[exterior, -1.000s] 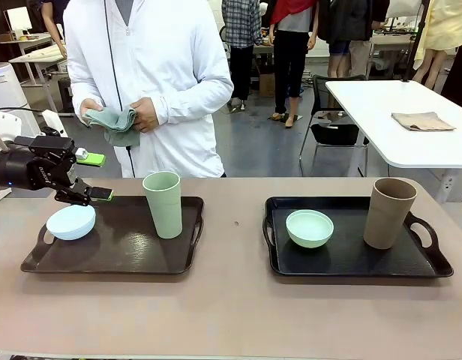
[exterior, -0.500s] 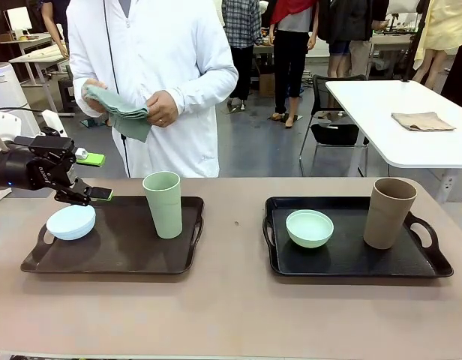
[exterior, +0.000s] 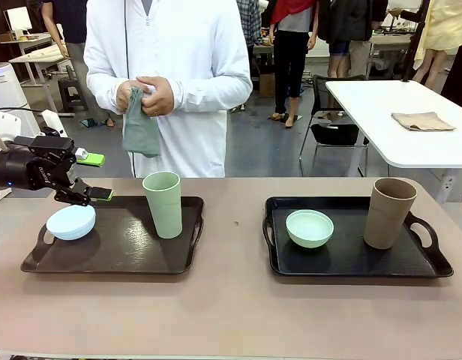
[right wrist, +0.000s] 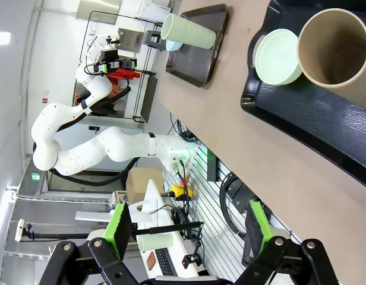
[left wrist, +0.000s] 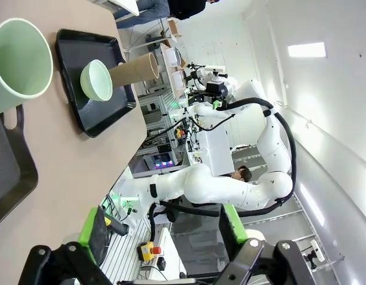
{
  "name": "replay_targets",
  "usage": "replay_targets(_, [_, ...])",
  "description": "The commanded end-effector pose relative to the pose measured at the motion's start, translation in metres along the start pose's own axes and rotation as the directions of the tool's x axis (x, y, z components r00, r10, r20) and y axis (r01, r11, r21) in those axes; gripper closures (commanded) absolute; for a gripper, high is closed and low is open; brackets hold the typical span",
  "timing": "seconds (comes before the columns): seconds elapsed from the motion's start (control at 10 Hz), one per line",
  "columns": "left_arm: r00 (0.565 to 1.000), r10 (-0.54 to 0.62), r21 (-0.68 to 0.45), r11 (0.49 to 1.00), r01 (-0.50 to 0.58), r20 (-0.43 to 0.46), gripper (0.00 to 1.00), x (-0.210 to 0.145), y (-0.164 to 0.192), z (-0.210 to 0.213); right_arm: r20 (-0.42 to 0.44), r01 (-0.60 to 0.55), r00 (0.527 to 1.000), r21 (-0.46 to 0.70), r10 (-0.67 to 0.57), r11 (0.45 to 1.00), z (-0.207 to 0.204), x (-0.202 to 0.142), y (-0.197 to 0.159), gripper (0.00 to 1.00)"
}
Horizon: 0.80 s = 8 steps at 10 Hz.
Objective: Set up a tray with a mat and arrange the tableware.
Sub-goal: Pick up the Picnic Bowl and Reusable plastic cup from the Handle tray in front of the human's position and hold them in the air.
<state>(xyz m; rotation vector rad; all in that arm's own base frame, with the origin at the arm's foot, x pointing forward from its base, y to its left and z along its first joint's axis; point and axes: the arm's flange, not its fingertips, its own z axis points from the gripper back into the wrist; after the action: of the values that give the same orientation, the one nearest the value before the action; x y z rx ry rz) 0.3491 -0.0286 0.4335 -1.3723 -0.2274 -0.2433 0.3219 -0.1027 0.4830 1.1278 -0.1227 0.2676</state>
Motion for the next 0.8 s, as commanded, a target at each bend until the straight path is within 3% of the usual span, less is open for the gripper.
replay_targets(0.0, [1.0,-0.024,-0.023,0.999,0.024,0.015,0.0,-0.001,0.001,-0.001,0.005,-0.018,1.0,0.019,0.018,1.0,0.001,0.002,0.0,0.0])
replay_targets(0.4, [1.0,0.0,0.0,1.0,0.0,-0.001,0.0,0.0,0.0,0.0,0.0,0.0,1.0,0.0,0.0,1.0,0.0,0.0,0.0,0.0])
replay_targets(0.5, [0.996,-0.086,0.224,0.971,0.086,-0.012,0.0,0.007,-0.024,0.003,-0.012,-0.038,0.999,-0.207,0.036,0.978,-0.024,0.024,0.028,0.0])
replay_targets(0.6, [0.982,-0.138,0.347,0.921,0.176,-0.13,0.0,0.01,-0.05,0.002,-0.078,-0.056,0.996,-0.326,0.032,0.944,-0.054,0.052,0.071,0.0])
replay_targets(0.7, [0.971,-0.159,0.489,0.842,0.228,-0.179,0.0,0.016,-0.069,0.005,-0.127,-0.149,0.986,-0.409,0.106,0.9,-0.085,0.082,0.113,0.0])
